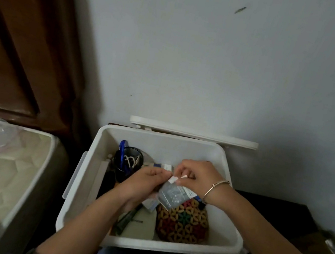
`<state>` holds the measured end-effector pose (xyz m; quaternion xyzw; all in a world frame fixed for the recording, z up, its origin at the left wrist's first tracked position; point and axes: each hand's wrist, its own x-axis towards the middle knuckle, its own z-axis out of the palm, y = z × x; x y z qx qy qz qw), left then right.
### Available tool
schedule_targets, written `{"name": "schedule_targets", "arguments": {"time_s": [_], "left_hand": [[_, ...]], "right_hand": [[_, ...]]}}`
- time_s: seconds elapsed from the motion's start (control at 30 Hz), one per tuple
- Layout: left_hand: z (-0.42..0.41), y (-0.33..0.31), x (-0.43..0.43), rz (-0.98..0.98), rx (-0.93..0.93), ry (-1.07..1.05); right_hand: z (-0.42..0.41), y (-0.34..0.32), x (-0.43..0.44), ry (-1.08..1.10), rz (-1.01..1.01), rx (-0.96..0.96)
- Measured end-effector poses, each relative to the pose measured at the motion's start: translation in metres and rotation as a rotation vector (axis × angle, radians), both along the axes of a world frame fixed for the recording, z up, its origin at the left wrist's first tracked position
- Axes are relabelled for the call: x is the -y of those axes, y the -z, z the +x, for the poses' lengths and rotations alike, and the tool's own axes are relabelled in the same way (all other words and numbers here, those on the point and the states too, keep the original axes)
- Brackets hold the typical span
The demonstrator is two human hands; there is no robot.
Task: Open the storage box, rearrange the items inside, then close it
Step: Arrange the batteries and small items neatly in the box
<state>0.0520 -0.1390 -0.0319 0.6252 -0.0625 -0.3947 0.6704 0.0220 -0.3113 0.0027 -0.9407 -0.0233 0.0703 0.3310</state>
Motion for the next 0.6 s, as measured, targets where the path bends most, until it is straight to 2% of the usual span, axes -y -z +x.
{"name": "schedule_targets", "arguments": {"time_s": [0.13,0.23,0.37,0.53,0.6], "left_hand": [[-0.023,-0.004,-0.010,0.059,0.049,-0.008],[-0.035,-0.001,-0.019,0.035,0.032,-0.143],[-0.038,0.005,-0.033,-0.011,0.004,-0.272],[-0.033,0.008,-0.048,-0.074,-0.108,-0.249],[-0.026,0.006,-0.060,-0.129,-0.190,-0.178]], "right_hand": [[-0.014,0.002,-0.016,0.070,0.075,0.000],[-0.024,0.009,-0.025,0.203,0.190,0.066],[-0.028,0.014,-0.037,0.247,0.178,-0.080],[-0.012,0.013,-0.066,0.220,0.180,-0.054],[-0.004,0.013,-0.075,0.178,0.258,-0.097]]}}
